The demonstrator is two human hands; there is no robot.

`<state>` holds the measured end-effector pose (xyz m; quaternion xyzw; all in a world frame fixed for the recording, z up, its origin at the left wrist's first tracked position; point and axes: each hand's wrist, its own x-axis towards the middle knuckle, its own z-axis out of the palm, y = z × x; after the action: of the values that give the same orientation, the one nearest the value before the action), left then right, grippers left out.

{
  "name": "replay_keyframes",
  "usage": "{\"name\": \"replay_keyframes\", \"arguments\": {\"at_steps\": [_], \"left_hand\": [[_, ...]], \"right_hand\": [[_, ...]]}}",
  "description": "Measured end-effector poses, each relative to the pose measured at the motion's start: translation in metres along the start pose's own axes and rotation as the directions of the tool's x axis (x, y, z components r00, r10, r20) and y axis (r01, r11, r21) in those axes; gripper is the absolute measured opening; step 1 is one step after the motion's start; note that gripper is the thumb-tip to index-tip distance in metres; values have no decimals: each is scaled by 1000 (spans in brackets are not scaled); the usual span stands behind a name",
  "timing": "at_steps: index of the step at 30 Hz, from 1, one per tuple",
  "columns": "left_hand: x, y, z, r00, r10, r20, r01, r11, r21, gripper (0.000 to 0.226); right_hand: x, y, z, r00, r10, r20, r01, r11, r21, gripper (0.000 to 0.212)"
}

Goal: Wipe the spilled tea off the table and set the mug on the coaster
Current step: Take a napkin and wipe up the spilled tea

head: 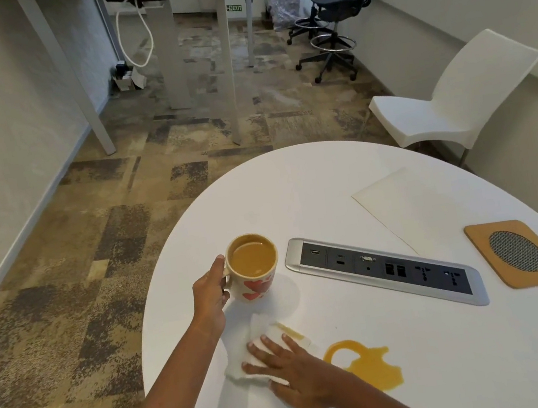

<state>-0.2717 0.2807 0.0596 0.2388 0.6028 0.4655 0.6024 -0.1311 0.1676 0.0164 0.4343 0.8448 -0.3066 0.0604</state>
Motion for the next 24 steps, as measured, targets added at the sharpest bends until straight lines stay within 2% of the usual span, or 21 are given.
{"name": "replay_keyframes", "arguments": {"at_steps": [2,6,11,14,16,20,22,24], "left_hand": [[0,-4,2,1000,-10,-1,10,1000,6,32],[-1,-12,7,1000,-25,5,25,999,20,31],[-5,-23,10,999,-52,14,52,999,15,29],[-7,-26,12,998,-56,22,56,998,-1,30],[-8,-28,14,998,-52,26,52,999,3,29],[-10,-29,15,998,-52,19,52,999,16,25],[-10,-30,14,999,-52,12,52,999,14,23],[-9,-30,14,999,-53,7,53,998,23,22]], "right_hand": [[-9,-3,-5,997,-52,55,52,999,5,49],[-28,-7,-15,989,-95,112,75,982,171,46],[-58,-6,-18,999,-31,-36,42,936,350,49],[-76,4,-23,990,78,-118,-17,893,450,48],[-86,14,-28,970,185,-159,-64,821,567,44],[-100,36,-35,902,380,-204,-58,576,816,41],[-106,49,-37,847,485,-218,-66,502,862,46],[-110,61,-39,787,573,-228,-69,450,891,38]]}}
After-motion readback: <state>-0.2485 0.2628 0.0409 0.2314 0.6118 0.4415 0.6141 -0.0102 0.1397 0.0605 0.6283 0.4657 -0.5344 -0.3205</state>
